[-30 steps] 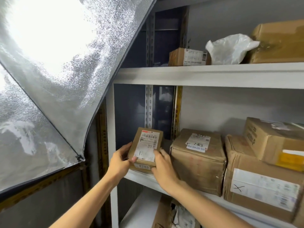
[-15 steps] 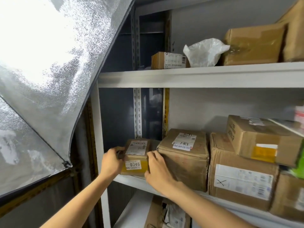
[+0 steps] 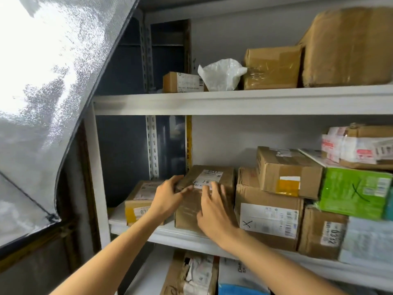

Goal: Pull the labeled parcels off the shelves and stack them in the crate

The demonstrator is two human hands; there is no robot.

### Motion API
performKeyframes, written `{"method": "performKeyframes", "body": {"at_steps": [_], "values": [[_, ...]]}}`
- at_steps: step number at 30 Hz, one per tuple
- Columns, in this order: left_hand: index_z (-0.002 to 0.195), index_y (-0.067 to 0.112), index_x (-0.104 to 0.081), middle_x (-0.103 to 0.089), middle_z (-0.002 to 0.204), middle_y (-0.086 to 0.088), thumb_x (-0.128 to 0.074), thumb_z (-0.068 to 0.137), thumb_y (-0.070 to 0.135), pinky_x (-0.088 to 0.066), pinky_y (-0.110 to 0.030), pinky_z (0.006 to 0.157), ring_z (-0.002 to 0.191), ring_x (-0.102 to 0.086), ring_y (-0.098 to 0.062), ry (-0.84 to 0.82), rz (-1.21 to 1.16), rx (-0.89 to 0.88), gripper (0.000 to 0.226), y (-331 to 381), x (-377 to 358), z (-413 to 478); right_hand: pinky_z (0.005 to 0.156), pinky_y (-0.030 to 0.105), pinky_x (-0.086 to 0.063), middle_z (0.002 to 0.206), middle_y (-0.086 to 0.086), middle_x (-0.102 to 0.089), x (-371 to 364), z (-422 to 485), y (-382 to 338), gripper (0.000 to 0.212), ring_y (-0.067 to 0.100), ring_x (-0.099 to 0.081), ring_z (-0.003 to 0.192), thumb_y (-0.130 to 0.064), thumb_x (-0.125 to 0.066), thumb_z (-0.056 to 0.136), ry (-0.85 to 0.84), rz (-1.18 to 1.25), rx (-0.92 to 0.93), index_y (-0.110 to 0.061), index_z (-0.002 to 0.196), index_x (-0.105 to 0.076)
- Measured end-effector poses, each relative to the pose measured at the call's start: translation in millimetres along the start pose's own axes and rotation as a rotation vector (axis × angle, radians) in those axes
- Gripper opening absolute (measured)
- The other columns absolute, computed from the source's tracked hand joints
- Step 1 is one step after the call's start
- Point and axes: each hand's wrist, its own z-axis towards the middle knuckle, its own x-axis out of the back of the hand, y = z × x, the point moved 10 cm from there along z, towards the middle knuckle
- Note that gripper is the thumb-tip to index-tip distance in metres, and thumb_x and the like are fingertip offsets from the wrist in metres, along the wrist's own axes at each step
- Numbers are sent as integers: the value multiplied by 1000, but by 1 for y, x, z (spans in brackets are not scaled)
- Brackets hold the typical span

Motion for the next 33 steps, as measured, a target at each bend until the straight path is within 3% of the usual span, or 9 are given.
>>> {"method": "performKeyframes", "body": {"at_steps": [3,6,13,19,25,27,29,31,33], "values": [[130,20,-55,-61,121,-1,-64,91,34,-41,-6,68,94,-54,-7,-39,-7,43,42,-8,-11,-3,122,38,-9,156,14,-16,7,-6,15,75,30,-11,144,-14,-59,90,-23,-134,-30,-3,151,-16],[130,20,-54,-60,110,2,-64,90,31,-44,-17,80,91,-54,-9,-41,31,39,42,-12,-10,-6,120,34,-14,154,11,-22,8,-9,15,77,28,-18,141,-14,-64,87,-30,-206,28,-5,149,-19],[108,34,-57,-62,111,11,-70,85,35,-53,-42,90,105,-60,-18,47,108,5,27,-11,4,-30,117,28,-24,150,3,-29,13,-18,18,73,20,-22,139,-6,-67,83,25,-82,55,-12,145,-29],[112,26,-60,-52,108,3,-70,85,32,-43,-25,83,93,-51,-13,171,148,0,30,-3,18,-62,116,28,-25,151,1,-29,20,-38,10,69,18,-23,139,-12,-64,86,73,-4,98,-14,146,-30],[105,27,-59,-52,113,1,-64,90,12,-52,-25,82,101,-55,-18,209,45,-24,22,-7,21,-87,119,32,-22,148,-1,-33,22,-54,13,51,18,-23,137,-21,-55,92,142,82,91,-17,142,-44],[106,28,-60,-52,112,2,-67,88,19,-49,-18,78,99,-54,-16,202,18,-38,21,-8,21,-92,118,30,-23,146,2,-30,25,-53,18,39,19,-25,138,-29,-56,95,158,202,47,-17,132,-53],[108,27,-60,-50,110,1,-68,87,28,-46,-16,78,98,-53,-16,193,38,-50,22,-6,20,-96,110,19,-19,148,3,-29,29,-49,26,27,18,-27,140,-30,-56,96,160,320,-4,-15,117,-63],[106,25,-62,-50,109,2,-65,87,39,-45,-20,82,98,-51,-14,191,42,-24,24,-5,21,-97,104,19,-24,148,3,-35,31,-45,30,25,18,-29,138,-31,-56,96,147,359,-32,-13,109,-67],[96,27,-63,-54,107,2,-59,84,54,-50,-28,84,98,-54,-14,189,2,7,29,-7,22,-95,88,20,-30,135,4,-51,33,-41,35,25,19,-38,125,-34,-59,94,181,333,-59,-14,102,-71]]}}
